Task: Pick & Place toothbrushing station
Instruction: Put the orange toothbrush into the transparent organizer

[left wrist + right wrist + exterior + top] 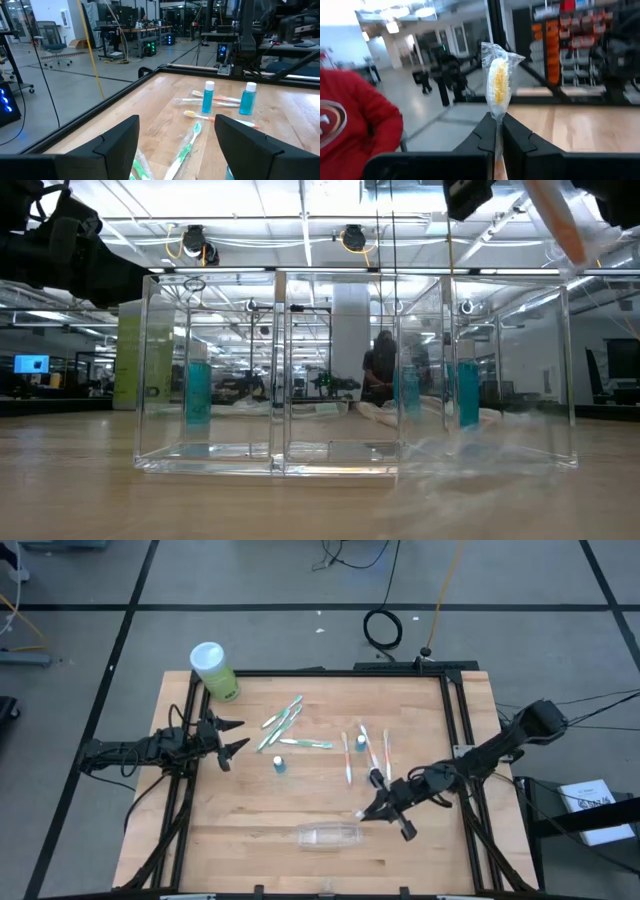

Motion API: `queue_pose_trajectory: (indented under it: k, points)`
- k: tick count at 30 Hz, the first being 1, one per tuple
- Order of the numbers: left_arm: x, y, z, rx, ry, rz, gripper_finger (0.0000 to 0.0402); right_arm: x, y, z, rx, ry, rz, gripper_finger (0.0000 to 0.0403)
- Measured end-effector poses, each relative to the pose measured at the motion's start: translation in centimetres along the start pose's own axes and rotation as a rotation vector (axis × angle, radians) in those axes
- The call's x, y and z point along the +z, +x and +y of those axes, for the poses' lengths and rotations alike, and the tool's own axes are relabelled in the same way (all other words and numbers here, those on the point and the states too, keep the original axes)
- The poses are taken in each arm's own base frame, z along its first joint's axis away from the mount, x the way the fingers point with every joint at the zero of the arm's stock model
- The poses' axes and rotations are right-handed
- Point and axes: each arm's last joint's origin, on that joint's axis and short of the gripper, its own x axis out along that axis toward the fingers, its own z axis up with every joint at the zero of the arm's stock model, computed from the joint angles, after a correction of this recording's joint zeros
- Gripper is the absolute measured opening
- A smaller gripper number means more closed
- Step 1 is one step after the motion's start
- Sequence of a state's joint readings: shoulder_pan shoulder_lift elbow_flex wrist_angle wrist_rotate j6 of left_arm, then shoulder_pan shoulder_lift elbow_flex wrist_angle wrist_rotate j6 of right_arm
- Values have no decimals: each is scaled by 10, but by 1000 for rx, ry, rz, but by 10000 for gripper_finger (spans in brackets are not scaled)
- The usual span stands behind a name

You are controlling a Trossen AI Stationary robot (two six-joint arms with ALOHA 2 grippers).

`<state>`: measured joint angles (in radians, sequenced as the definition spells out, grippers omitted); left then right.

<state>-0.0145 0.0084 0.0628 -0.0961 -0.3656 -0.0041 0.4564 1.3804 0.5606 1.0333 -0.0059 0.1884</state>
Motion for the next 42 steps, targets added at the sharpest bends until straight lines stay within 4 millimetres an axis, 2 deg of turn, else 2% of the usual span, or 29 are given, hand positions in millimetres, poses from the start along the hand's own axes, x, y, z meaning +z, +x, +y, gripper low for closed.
queue_pose_trajectory:
  k: [7,17,24,29,35,42]
  points:
    - [0,0,0,0,0,0,269,-10,10,-1,25,-27,-150,4]
    - [0,0,0,0,0,0,269,-29,43,-2,26,-45,-137,4]
    - [0,0,0,0,0,0,269,-42,60,-2,-95,-56,-174,4]
    - [0,0,0,0,0,0,269,-50,61,-2,-197,-53,-175,4]
    - [0,0,0,0,0,0,269,-53,61,4,-210,-59,-164,4]
    - [0,0,0,0,0,0,269,-64,51,14,-279,-86,-122,4]
